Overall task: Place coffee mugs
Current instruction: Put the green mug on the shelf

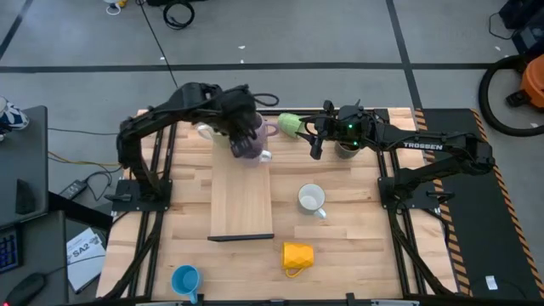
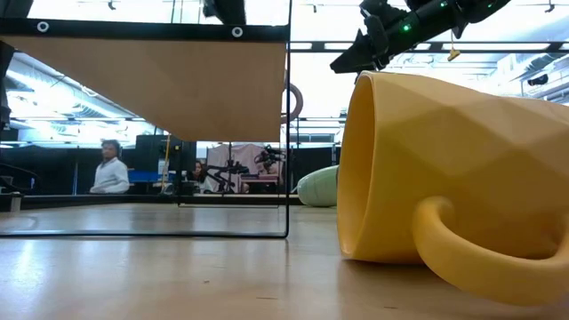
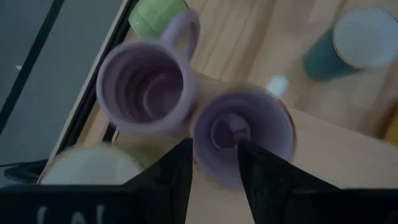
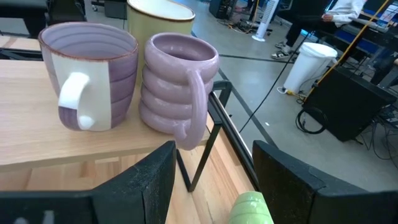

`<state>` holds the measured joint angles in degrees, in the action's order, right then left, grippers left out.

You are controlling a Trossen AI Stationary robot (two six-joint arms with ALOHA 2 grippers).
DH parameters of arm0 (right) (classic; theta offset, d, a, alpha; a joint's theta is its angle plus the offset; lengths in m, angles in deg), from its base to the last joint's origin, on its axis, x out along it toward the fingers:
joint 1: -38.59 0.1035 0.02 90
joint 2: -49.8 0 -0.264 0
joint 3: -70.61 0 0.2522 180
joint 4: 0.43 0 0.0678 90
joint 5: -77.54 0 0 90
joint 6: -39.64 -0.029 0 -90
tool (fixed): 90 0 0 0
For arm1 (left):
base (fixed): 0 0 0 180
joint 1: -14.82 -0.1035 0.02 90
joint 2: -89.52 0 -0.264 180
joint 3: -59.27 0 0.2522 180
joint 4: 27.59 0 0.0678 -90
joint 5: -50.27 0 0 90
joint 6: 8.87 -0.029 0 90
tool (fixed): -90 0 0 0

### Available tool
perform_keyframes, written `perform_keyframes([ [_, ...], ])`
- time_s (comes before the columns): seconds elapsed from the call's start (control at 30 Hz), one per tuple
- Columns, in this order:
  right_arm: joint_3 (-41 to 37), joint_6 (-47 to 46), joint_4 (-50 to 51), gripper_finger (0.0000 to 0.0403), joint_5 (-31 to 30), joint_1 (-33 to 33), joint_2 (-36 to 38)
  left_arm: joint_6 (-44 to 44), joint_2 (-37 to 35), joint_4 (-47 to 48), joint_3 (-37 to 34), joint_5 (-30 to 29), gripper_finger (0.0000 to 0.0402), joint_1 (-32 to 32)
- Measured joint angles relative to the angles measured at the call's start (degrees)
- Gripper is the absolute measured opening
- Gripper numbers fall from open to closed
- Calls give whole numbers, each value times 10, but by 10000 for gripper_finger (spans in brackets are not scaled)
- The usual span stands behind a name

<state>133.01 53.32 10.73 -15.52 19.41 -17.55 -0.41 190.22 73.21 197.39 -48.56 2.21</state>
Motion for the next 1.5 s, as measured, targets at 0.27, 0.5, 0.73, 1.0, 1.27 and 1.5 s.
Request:
perform_keyframes([
  [0.27,0,0,2,218,-4,-2,0,29,-105,-14,-70,-13,135,67],
  [0.5,0,-19,2,218,-3,-6,0,90,-258,-152,-329,-56,135,131],
  [0.73,0,-96,5,218,2,-23,0,134,-428,-309,-566,-66,135,166],
  [1.0,27,-244,85,218,66,-99,0,131,-550,-438,-730,-70,135,166],
  [1.27,27,-344,99,218,109,-172,-38,132,-586,-467,-791,-70,135,166],
  [1.5,27,-398,75,218,134,-203,-126,133,-585,-476,-791,-70,135,166],
])
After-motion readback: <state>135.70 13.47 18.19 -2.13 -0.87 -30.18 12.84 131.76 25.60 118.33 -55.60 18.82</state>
